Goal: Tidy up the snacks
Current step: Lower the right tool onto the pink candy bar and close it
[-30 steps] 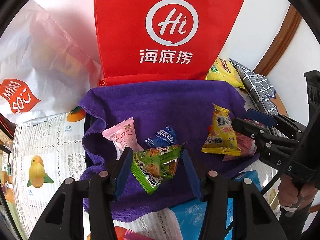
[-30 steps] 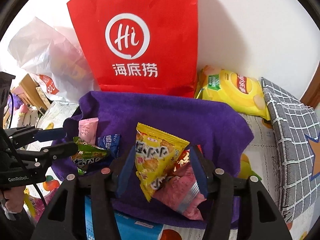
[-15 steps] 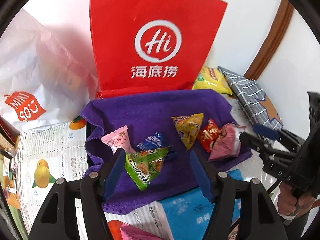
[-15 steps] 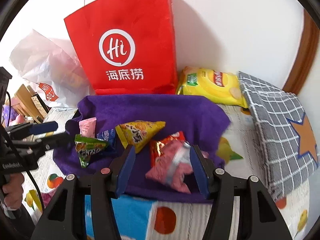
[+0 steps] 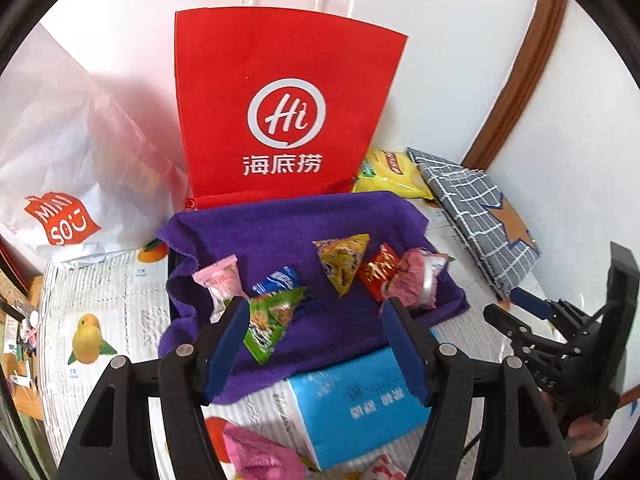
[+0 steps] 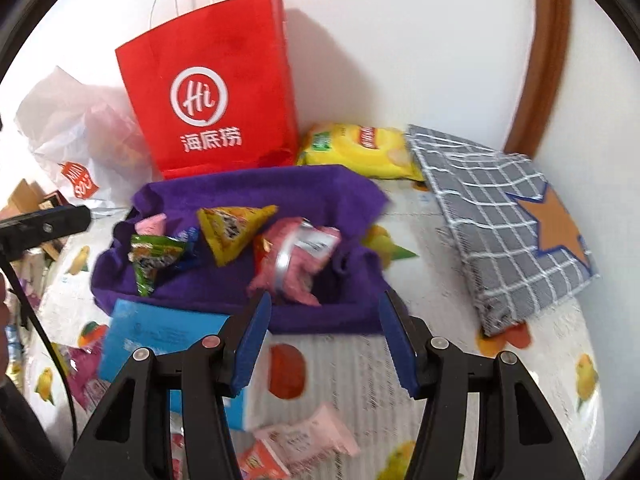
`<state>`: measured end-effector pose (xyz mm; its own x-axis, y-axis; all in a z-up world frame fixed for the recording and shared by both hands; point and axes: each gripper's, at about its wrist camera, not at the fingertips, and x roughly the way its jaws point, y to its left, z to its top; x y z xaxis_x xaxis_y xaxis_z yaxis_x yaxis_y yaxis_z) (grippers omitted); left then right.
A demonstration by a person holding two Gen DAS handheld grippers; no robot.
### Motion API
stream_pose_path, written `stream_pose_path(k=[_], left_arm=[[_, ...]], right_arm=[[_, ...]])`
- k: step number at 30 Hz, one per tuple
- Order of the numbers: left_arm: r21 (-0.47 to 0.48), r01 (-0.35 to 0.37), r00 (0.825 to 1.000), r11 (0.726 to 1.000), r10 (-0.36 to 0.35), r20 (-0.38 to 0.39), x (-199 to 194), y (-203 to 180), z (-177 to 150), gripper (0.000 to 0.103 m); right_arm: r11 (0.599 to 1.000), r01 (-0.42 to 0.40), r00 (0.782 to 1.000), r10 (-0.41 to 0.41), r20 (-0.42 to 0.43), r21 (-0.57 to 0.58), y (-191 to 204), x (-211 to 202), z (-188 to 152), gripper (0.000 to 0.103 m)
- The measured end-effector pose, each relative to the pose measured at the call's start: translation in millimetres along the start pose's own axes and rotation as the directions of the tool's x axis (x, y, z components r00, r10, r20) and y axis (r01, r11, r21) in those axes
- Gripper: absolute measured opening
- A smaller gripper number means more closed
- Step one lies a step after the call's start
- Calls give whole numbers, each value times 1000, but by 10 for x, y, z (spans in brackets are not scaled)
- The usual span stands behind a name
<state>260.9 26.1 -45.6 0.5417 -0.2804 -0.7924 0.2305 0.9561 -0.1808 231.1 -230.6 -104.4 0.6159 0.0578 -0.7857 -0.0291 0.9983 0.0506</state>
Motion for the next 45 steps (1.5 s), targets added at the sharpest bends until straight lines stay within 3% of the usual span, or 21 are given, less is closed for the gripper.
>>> stream_pose_path(k=[9, 24, 35, 45], left_arm=[[12, -20, 1000, 1000, 20, -2, -189, -54, -254, 67], [-81, -53, 998, 995, 52, -19, -436, 342, -676, 67], [-85, -80, 996, 993, 76, -42, -423, 430, -854, 67], [-95, -47, 998, 994, 42, -57, -335, 488, -952, 67]], right_arm=[[997, -51, 997, 54, -51, 56, -61, -56, -309, 56], [993, -87, 994, 92, -62, 79, 8, -221, -676, 56], [991, -81, 983, 96, -156, 102, 33, 147, -1005, 56], [982, -83, 979, 112, -172, 167, -44, 330, -962, 56]])
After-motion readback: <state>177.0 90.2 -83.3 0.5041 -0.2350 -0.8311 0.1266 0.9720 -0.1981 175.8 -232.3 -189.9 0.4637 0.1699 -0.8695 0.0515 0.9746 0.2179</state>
